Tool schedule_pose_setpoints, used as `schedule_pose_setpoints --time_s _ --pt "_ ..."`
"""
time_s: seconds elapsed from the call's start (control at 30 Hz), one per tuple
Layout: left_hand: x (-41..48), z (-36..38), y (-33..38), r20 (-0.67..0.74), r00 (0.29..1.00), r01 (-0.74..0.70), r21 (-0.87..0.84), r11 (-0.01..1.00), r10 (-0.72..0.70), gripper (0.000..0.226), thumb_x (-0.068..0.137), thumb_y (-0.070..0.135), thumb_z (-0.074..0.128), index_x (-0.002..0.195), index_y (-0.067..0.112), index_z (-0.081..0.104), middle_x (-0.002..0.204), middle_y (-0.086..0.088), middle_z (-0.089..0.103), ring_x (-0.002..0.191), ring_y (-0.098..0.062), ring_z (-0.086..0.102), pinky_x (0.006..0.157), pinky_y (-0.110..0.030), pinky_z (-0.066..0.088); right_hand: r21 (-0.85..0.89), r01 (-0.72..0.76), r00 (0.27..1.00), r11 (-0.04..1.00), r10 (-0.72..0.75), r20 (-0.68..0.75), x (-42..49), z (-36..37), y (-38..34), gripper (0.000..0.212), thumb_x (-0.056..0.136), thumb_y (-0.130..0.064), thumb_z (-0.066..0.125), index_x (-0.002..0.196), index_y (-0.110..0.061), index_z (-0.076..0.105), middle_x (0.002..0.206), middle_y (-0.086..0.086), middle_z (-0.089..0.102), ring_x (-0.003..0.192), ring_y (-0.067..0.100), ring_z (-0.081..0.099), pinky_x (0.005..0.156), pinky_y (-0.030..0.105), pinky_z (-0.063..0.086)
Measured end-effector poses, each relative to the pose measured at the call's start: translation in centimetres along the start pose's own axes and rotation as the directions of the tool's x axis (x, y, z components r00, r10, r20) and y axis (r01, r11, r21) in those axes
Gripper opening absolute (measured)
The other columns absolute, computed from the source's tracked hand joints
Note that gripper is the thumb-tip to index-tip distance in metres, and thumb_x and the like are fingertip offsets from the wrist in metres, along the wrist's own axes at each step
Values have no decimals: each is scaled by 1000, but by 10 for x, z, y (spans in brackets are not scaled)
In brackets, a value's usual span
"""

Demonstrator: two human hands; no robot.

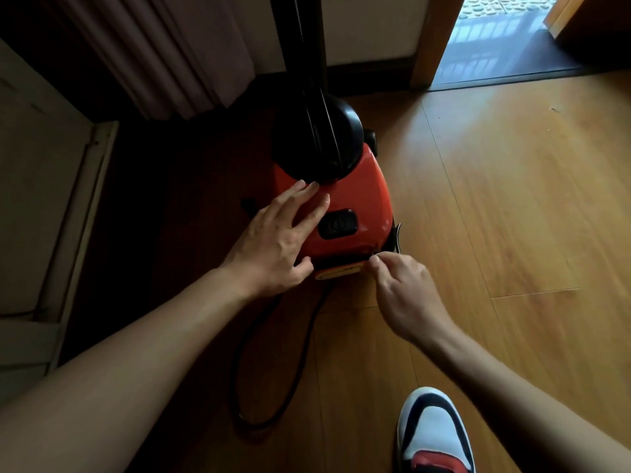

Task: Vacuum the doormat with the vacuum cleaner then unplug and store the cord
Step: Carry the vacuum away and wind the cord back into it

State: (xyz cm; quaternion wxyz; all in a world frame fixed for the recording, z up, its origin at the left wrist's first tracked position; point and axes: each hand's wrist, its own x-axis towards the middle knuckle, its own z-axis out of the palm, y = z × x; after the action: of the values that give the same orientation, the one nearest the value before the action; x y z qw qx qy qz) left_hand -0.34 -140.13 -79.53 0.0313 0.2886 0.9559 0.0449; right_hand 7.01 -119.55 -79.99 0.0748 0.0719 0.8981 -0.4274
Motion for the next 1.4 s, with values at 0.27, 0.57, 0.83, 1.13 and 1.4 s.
schedule_pose_setpoints --time_s 0.27,0.57,0.83,1.13,1.4 --pt "0 -1 1 6 1000 -2 4 1000 2 90 84 39 63 157 20 14 163 -3 6 152 -20 1 117 -40 19 139 -254 960 957 233 154 -36 46 30 32 109 -26 40 90 -14 62 74 -6 59 64 7 54 60 29 44" --pt "1 0 1 26 1000 4 -3 1000 -4 91 84 40 63 157 22 12 163 -3 4 151 -20 -1 117 -41 17 596 -395 876 699 482 16 -30 44 52 35 110 -28 34 101 -19 66 69 -7 52 60 9 47 55 28 38" --pt "1 0 0 9 1000 10 -9 1000 -10 90 83 38 64 157 21 16 163 -3 8 151 -20 2 114 -37 12 782 -399 816 479 575 64 -1 8 58 34 109 -22 39 109 -3 67 55 -7 36 43 6 31 38 22 24" --pt "2 1 -1 -3 1000 11 -4 1000 -11 89 82 39 65 156 21 20 161 -4 13 151 -21 8 116 -41 21 285 45 994 958 -15 -106 7 -8 24 30 104 -31 54 83 -23 74 66 -9 68 57 6 58 56 27 42" --pt "4 -3 -1 -17 1000 7 -8 1000 -7 81 85 37 60 156 22 23 160 -6 18 150 -22 12 114 -44 31 175 120 974 977 -150 170 -22 69 -11 29 108 -32 41 106 -12 62 82 4 66 67 18 60 65 40 51"
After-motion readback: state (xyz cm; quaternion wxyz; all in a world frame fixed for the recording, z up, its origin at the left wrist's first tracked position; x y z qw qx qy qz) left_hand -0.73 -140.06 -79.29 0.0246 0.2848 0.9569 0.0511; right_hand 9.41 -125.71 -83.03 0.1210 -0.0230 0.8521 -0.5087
